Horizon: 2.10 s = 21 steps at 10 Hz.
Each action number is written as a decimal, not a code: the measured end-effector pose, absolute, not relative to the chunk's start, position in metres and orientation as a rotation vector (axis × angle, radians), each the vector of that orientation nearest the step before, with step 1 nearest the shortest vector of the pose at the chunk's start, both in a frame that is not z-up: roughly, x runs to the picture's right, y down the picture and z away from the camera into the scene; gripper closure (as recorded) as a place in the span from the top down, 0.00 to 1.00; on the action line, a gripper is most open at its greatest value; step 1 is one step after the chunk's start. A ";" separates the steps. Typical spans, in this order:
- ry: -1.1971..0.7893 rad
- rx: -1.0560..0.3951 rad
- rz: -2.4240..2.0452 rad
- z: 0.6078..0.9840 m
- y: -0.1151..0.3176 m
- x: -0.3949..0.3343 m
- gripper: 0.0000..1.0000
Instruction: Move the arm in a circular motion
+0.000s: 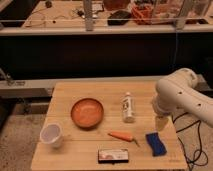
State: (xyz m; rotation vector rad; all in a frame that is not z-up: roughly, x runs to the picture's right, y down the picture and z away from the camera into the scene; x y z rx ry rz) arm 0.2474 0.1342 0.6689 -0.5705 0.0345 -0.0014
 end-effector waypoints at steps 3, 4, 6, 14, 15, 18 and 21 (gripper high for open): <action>0.029 -0.572 -0.036 0.665 0.144 0.223 0.80; 0.024 -0.572 -0.049 0.662 0.147 0.208 0.80; 0.018 -0.573 -0.076 0.658 0.153 0.190 0.80; -0.001 -0.554 -0.185 0.655 0.157 0.102 0.80; -0.003 -0.549 -0.205 0.657 0.156 0.096 0.80; -0.010 -0.539 -0.245 0.670 0.146 0.058 0.80; -0.006 -0.538 -0.255 0.676 0.141 0.047 0.80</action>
